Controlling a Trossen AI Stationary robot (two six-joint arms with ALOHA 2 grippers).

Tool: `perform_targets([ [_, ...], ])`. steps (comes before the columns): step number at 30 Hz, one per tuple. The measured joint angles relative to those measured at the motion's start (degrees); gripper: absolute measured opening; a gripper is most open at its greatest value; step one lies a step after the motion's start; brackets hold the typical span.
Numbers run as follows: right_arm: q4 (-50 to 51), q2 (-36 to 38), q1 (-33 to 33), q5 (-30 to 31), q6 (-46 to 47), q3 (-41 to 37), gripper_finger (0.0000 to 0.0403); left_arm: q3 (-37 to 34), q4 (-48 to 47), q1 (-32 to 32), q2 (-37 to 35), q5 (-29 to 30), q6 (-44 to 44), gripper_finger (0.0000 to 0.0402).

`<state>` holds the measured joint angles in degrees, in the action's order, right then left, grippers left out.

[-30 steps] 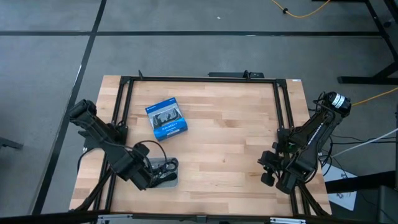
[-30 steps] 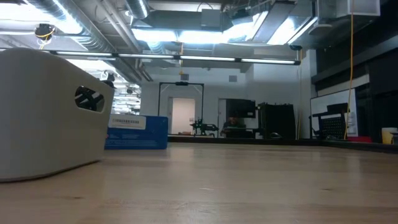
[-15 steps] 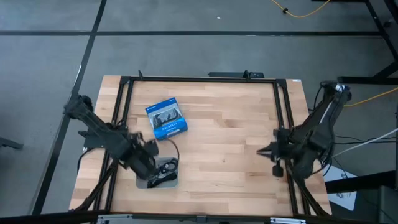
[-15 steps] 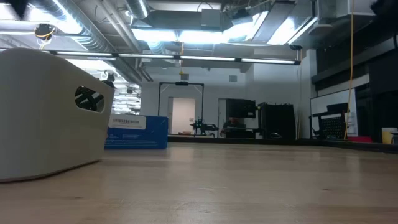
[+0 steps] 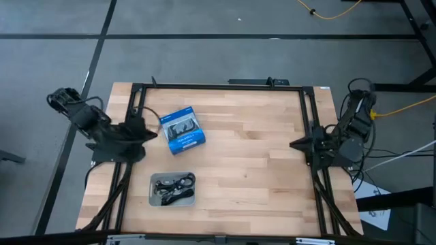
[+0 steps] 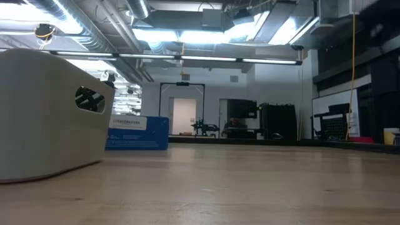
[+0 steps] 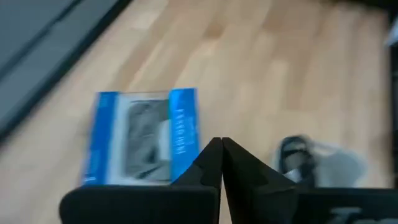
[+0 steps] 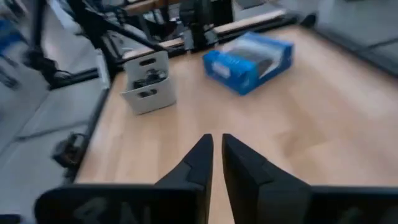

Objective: Pick and place USB-C Cables
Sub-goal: Return to Home Position

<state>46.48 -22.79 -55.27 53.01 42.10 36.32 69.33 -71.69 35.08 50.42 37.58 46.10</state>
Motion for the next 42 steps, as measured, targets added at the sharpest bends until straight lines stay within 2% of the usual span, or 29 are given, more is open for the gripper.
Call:
perform_targets([
  [2, -5.3, 3.5, 0.0, -1.7, 1.0, -5.6, 0.0041, -7.3, 8.1, 0.9, -6.1, 0.3, 0.6, 0.0001],
  [4, -15.0, 7.0, 0.0, -4.4, -1.9, -11.9, 0.0041, -16.3, 18.8, 1.5, -11.7, 0.7, -1.3, 0.0001],
  [7, -32.5, 11.3, 0.1, -11.8, -13.3, -20.3, 0.0041, -29.9, 37.7, 1.7, -17.0, -1.1, -9.7, 0.0006],
  [10, -46.6, 15.1, 1.0, -19.7, -26.6, -25.3, 0.0041, -40.2, 55.6, 1.6, -20.3, -3.0, -18.2, 0.0012],
  [12, -48.7, 17.6, 2.3, -24.2, -30.4, -27.4, 0.0041, -45.5, 63.5, 1.0, -21.9, -3.5, -19.9, 0.0017],
  [14, -48.5, 19.5, 3.8, -26.9, -30.5, -28.7, 0.0041, -50.3, 67.8, -0.1, -23.3, -4.5, -19.6, 0.002],
  [20, -49.2, 22.4, 9.2, -34.8, -30.5, -31.4, 0.0041, -59.5, 84.2, -3.3, -24.0, -12.3, -24.5, 0.0025],
  [24, -47.1, 22.7, 14.1, -38.1, -36.1, -31.3, 0.0041, -60.6, 86.2, -5.0, -24.0, -14.7, -27.2, 0.0025],
  [28, -42.3, 22.7, 20.1, -39.7, -36.2, -31.4, 0.0041, -60.7, 86.1, -6.8, -24.0, -15.2, -27.2, 0.0025],
  [33, -41.6, 22.7, 26.6, -47.0, -36.7, -31.4, 0.0041, -60.7, 86.0, -8.8, -24.0, -17.3, -27.8, 0.0025],
  [42, -43.1, 22.5, 34.0, -52.3, -38.3, -34.0, 0.0041, -60.7, 85.7, -10.9, -23.9, -18.8, -28.8, 0.0025],
])
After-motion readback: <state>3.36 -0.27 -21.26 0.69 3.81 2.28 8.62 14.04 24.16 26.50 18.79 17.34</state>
